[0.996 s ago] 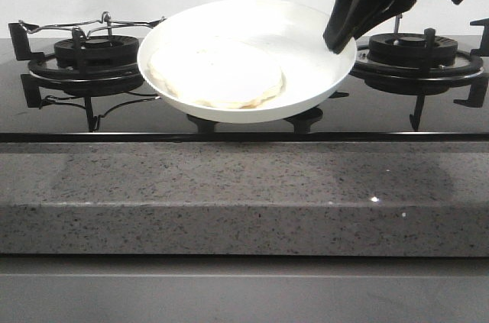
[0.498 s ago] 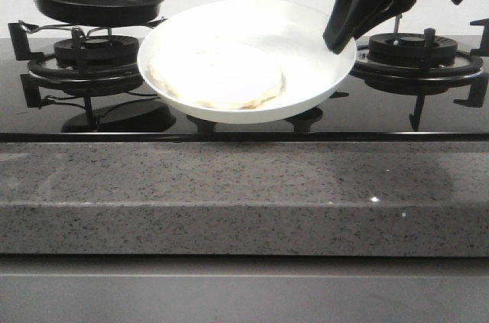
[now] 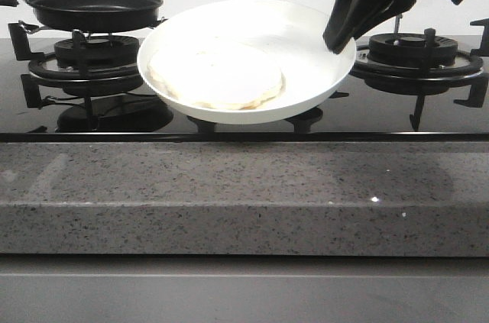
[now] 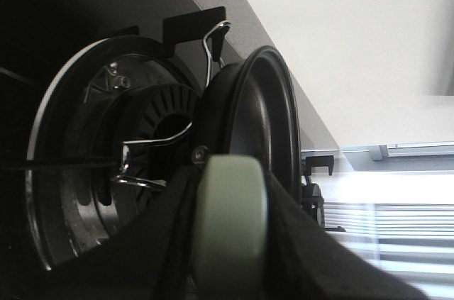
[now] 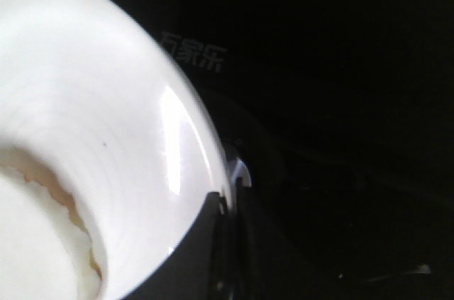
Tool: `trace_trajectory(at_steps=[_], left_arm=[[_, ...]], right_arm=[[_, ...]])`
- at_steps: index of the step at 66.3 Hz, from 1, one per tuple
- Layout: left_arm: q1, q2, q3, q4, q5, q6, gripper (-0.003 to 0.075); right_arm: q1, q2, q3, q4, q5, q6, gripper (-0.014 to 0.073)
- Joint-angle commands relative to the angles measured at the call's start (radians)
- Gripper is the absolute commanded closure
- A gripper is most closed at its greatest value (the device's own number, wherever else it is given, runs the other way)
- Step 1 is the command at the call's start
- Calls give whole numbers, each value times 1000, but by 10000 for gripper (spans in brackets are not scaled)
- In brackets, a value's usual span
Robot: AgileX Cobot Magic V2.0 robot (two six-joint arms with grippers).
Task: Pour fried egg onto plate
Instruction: 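Return the empty pan onto its burner with the left gripper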
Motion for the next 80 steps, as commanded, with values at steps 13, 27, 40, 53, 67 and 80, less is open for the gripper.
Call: trace_trajectory(at_steps=[13, 27, 40, 53, 67, 80], left_arm=[[3, -56, -31, -40, 1, 12, 303], [39, -61, -31, -40, 19, 19, 275], [118, -92, -31, -17, 64, 19, 276], [166, -180, -31, 127, 51, -30, 276], [133, -356, -31, 347, 8, -77, 279], [-58, -562, -31, 718, -58, -223, 279]], right_arm=[[-3, -44, -28, 27, -49, -2, 662], [-3, -44, -28, 27, -49, -2, 662], [-3, -44, -28, 27, -49, -2, 662], [-3, -44, -28, 27, -49, -2, 662], [-3, -44, -28, 27, -49, -2, 662], [-3, -44, -28, 27, -49, -2, 662]])
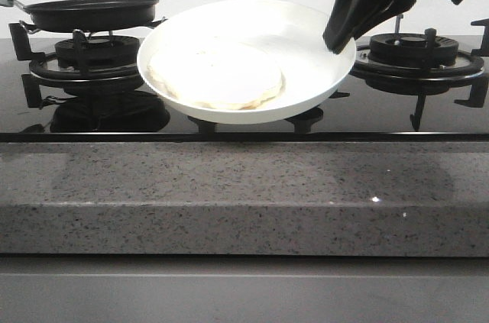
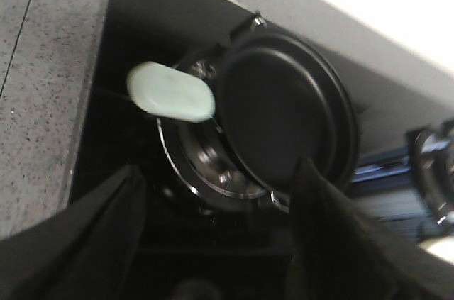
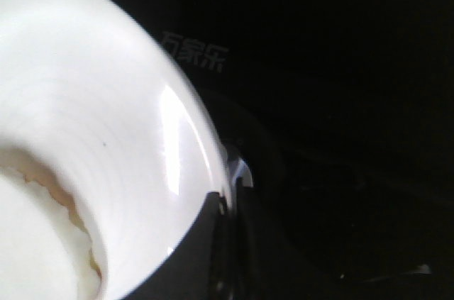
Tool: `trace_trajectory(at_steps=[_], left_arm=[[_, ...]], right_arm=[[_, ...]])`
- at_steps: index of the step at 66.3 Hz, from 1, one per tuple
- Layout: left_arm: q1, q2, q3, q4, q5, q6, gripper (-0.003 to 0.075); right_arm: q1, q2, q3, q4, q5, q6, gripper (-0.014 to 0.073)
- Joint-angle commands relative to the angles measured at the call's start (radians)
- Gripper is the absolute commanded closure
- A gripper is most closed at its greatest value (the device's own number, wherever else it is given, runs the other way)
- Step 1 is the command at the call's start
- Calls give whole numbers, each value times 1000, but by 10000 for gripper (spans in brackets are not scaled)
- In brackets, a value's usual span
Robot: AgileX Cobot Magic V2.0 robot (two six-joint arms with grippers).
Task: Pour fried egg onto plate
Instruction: 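Return the empty pan onto its burner with the left gripper, then lower the plate with the egg back between the burners, right gripper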
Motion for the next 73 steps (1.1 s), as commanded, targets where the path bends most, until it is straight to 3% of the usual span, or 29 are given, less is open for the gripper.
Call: trace_trajectory(at_steps=[1, 14, 30, 54, 73], left_arm=[[-98, -129, -31, 168, -44, -96, 279], [-409, -312, 0, 652, -48, -337, 279], [-669, -524, 232, 812, -73, -502, 279], [-705, -818, 596, 833, -129, -546, 280], [-705, -888, 667, 833, -125, -546, 280]], right_arm=[[-3, -44, -28, 27, -49, -2, 662], [-3, -44, -28, 27, -49, -2, 662], [-3, -44, -28, 27, -49, -2, 662], [-3, -44, -28, 27, -49, -2, 662], [-3, -44, -28, 27, -49, -2, 662]])
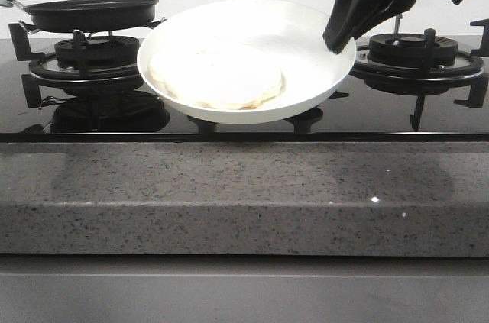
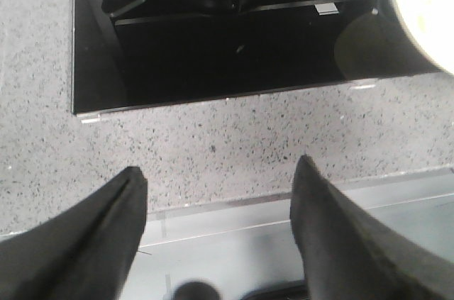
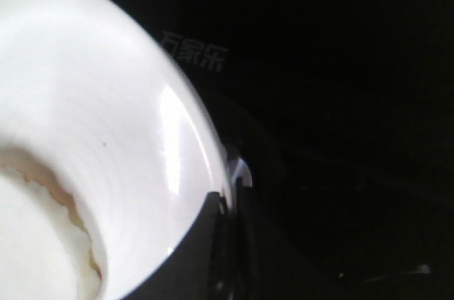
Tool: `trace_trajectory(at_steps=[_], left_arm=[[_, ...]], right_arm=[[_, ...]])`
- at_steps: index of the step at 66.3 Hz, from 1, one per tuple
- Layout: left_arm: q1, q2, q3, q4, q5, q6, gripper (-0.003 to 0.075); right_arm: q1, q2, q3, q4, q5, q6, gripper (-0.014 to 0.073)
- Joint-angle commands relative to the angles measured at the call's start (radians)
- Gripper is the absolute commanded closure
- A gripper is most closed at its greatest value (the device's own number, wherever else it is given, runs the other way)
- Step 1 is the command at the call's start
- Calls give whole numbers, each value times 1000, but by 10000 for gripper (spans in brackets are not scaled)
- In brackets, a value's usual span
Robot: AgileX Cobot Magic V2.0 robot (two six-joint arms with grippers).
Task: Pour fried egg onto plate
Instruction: 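Lower the plate with the egg back between the burners, right gripper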
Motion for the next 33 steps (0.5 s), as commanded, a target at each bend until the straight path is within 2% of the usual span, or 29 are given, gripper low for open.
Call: trace_trajectory(at_steps=[1, 15, 33], left_arm=[[-9, -3, -21, 6, -67, -10, 280], [-9, -3, -21, 2, -65, -10, 280], [-9, -3, -21, 2, -65, -10, 280]], right_arm=[[-3, -44, -28, 28, -49, -2, 662], [-3, -44, -57, 24, -25, -18, 662], [-50, 4, -271, 20, 115, -10, 662]])
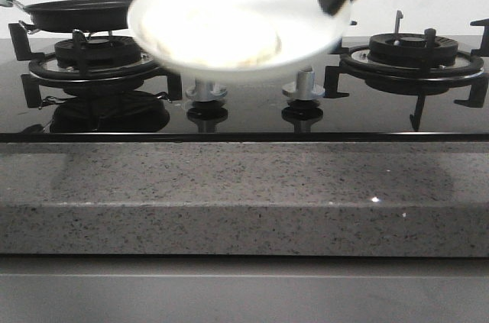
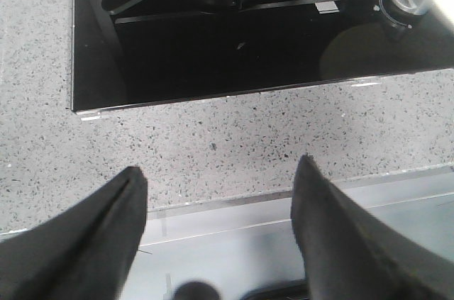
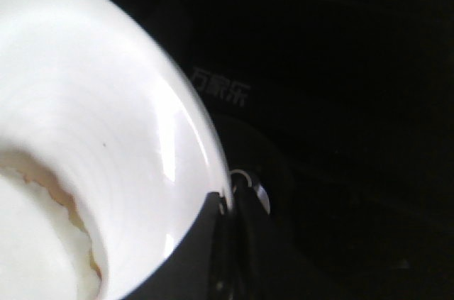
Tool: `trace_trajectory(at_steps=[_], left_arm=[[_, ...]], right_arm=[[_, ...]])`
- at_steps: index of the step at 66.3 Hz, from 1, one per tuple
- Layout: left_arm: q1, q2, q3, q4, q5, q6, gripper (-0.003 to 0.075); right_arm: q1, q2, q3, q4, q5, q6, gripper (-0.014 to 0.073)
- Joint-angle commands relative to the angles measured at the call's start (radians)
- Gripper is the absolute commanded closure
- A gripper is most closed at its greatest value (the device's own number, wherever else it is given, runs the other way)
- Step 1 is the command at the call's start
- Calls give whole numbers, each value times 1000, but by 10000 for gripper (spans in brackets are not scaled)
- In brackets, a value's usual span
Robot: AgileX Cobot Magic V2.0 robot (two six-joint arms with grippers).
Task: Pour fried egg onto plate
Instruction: 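Lower the plate with the egg back between the burners, right gripper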
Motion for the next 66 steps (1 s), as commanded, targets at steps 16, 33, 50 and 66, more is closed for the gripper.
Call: trace_trajectory(at_steps=[16, 33, 50, 66], left_arm=[[-9, 0, -23, 2, -65, -10, 280], [-9, 0, -23, 2, -65, -10, 280], [-9, 0, -23, 2, -65, -10, 280], [-9, 0, -23, 2, -65, -10, 280]], right_arm=[[-104, 179, -377, 21, 175, 35, 662], [-134, 366, -597, 23, 242, 116, 661], [-134, 498, -694, 21, 260, 167, 660], [-135, 529, -694, 17, 270, 177, 658]])
